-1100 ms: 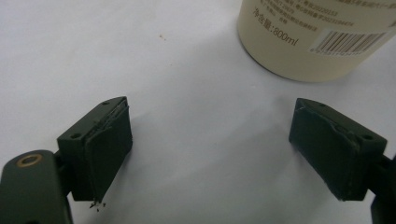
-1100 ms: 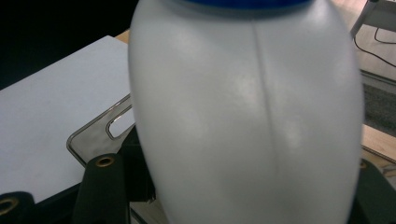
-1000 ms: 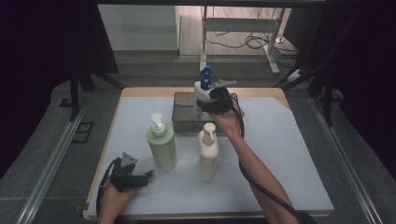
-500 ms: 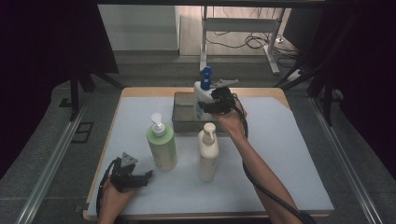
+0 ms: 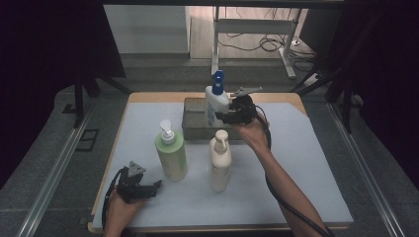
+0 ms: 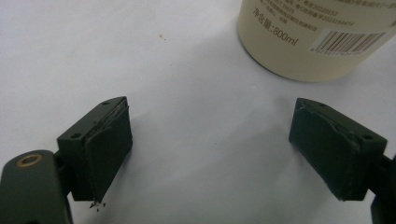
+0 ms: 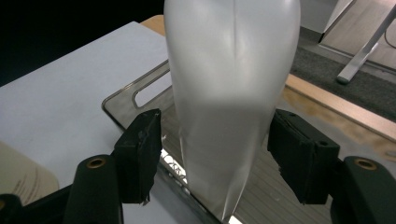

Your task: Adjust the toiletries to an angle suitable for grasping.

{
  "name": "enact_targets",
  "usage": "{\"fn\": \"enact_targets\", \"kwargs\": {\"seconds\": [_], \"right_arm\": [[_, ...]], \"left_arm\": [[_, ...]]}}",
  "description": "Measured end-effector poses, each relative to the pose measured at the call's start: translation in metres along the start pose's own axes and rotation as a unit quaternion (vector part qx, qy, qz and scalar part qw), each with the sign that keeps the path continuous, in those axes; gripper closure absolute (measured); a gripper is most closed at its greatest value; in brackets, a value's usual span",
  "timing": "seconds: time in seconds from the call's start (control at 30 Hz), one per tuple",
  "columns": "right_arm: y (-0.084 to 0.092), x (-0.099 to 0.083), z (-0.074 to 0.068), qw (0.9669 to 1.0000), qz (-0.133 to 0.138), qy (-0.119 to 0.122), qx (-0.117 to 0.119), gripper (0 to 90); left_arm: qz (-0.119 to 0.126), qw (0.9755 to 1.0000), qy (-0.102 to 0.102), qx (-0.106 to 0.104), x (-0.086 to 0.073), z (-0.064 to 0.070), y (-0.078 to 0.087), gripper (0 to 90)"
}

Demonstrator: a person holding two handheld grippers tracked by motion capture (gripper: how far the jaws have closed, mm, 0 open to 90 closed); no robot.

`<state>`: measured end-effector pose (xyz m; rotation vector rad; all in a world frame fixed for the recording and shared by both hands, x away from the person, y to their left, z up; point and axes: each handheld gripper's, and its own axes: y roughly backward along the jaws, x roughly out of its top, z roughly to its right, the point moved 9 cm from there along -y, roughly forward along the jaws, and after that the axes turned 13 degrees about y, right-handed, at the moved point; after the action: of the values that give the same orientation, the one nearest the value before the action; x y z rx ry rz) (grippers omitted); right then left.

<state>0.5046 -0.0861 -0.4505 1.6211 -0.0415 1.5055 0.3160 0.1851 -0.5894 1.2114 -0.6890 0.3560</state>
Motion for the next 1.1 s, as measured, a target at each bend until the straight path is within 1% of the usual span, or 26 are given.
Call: {"fn": "enact_targets", "kwargs": {"seconds": [0.13,0.27,0.37,0.4,0.43,0.5,0.53,0.57,0.6,0.63,0.67,0.7,0.73,0.77,0.87,0.9,0.97,1.1], "right_arm": [[0.004,-0.006,-0.001,1.0,0.001,-0.005,0.006,36.5],[0.009,-0.015,0.0,1.0,0.003,-0.008,0.006,42.9],[0.012,-0.02,0.002,0.9999,0.002,-0.015,0.004,48.1],[0.012,-0.02,0.002,0.9999,0.002,-0.015,0.004,48.1],[0.013,-0.024,0.005,0.9998,0.001,-0.021,0.001,53.4],[0.012,-0.028,0.008,0.9997,-0.003,-0.021,-0.007,59.4],[0.012,-0.028,0.008,0.9997,-0.003,-0.021,-0.007,59.4],[0.011,-0.03,0.011,0.9996,-0.006,-0.018,-0.019,66.2],[0.011,-0.03,0.011,0.9996,-0.006,-0.018,-0.019,66.2],[0.01,-0.031,0.015,0.9994,-0.008,-0.018,-0.03,70.7],[0.01,-0.031,0.015,0.9994,-0.008,-0.018,-0.03,70.7],[0.007,-0.032,0.019,0.9991,-0.012,-0.017,-0.036,73.6],[0.007,-0.032,0.019,0.9991,-0.012,-0.017,-0.036,73.6],[0.003,-0.034,0.023,0.9987,-0.017,-0.021,-0.042,75.7],[-0.001,-0.035,0.027,0.9985,-0.021,-0.025,-0.043,77.4],[-0.007,-0.037,0.029,0.9984,-0.025,-0.024,-0.045,79.5],[-0.009,-0.038,0.03,0.9983,-0.028,-0.026,-0.045,80.4],[-0.021,-0.04,0.031,0.9981,-0.038,-0.029,-0.039,84.4]], "left_arm": [[0.0,1.0,0.0,0.001,0.0,0.0,0.0,13.3],[0.0,1.0,0.0,0.001,0.0,0.0,0.0,13.3],[0.0,1.0,-0.001,0.001,0.0,0.0,0.0,13.3],[0.0,1.0,-0.001,0.001,0.0,0.0,0.0,13.3],[0.0,1.0,0.0,0.001,0.0,0.0,0.0,13.3],[0.0,1.0,0.0,0.001,0.0,0.0,0.0,13.3],[0.0,1.0,0.0,0.001,0.0,0.0,0.0,13.3],[0.0,1.0,0.0,0.001,0.0,0.0,0.0,13.3],[0.0,1.0,0.0,0.001,0.0,0.0,0.0,13.3],[0.0,1.0,0.0,0.001,0.0,0.0,0.0,13.3],[0.0,1.0,0.0,0.001,0.0,0.0,0.0,13.3],[0.0,1.0,-0.001,0.001,0.0,0.0,0.0,13.2],[0.0,1.0,-0.001,0.001,0.0,0.0,0.0,13.2],[0.0,1.0,0.0,0.001,0.0,0.0,0.0,13.3],[0.0,1.0,0.0,0.001,0.0,0.0,0.0,13.3],[0.0,1.0,0.0,0.001,0.0,0.0,0.0,13.3],[0.0,1.0,0.0,0.001,0.0,0.0,0.0,13.3],[0.0,1.0,0.0,0.0,0.0,0.0,0.0,13.3]]}}
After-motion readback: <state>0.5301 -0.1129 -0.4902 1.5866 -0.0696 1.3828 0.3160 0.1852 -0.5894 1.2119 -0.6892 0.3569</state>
